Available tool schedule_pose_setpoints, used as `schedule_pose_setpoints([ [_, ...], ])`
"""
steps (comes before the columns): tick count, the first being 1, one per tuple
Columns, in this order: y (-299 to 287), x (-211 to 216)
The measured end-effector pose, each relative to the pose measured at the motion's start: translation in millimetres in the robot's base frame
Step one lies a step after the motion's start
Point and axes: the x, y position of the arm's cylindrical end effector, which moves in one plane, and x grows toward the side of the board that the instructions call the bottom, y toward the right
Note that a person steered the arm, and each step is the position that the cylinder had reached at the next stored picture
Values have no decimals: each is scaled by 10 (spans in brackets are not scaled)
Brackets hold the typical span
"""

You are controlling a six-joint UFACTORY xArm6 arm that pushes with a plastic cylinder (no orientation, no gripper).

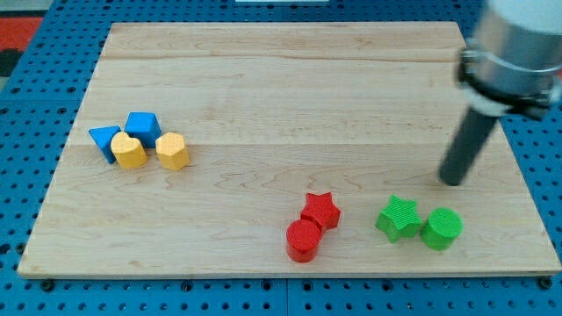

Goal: Push the green blocks into the red blocks

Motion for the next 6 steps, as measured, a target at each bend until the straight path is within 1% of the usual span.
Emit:
schedule_pose_setpoints([
  [1, 986, 98],
  [2, 1094, 237],
  [3, 949, 720],
  [4, 704, 1104],
  [6, -499, 707],
])
